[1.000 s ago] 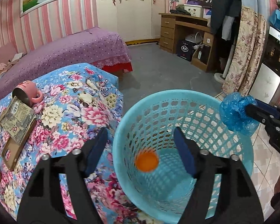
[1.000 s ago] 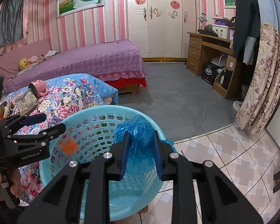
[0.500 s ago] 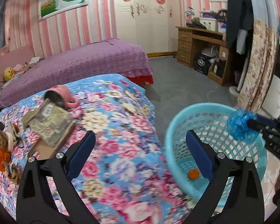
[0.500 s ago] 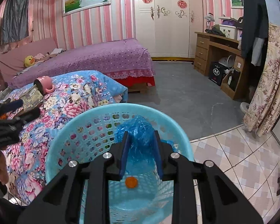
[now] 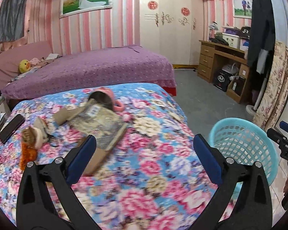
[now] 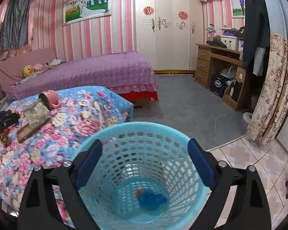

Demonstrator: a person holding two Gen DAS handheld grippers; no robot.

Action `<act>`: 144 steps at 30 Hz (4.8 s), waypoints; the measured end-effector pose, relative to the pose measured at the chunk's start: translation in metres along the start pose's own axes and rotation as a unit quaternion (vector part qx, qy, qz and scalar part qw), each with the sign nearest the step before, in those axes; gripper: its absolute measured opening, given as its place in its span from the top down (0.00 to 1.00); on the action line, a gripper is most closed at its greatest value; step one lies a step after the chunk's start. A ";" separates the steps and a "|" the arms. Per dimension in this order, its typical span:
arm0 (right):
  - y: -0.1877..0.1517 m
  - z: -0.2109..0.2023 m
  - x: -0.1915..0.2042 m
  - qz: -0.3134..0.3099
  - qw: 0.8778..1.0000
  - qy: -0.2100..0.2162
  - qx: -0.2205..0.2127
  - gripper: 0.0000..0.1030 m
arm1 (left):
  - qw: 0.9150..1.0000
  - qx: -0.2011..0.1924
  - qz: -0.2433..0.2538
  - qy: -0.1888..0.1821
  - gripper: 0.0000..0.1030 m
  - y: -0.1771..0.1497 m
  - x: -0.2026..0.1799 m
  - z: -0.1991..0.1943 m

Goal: Collect trash
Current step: 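Return both grippers to the bed and approach the orange snack bag, then grasp the orange snack bag with the left gripper while the right grasps brown paper, then carry the snack bag and brown paper to the basket and release both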

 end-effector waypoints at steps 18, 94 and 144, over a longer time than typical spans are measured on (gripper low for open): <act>0.017 -0.003 0.187 -0.048 0.995 0.086 -0.015 0.14 | 0.992 -0.011 -0.075 0.098 0.05 -0.048 0.207 -0.037; -0.035 0.033 0.388 -0.169 0.971 0.163 0.048 0.60 | 0.983 0.038 -0.122 0.132 0.96 -0.099 0.345 -0.055; -0.004 -0.002 -0.023 0.035 0.999 -0.012 0.005 0.60 | 0.991 -0.005 0.096 -0.095 0.96 0.001 -0.069 -0.007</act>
Point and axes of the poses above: each gripper's, at about its wrist camera, not at the fingertips, and z roughly the way its jaws point, x to its left, y to its top, the point moved 5 cm from there along z, roughly the way its jaws point, and after that the axes turned 11 degrees about x, right-handed, at the moved point
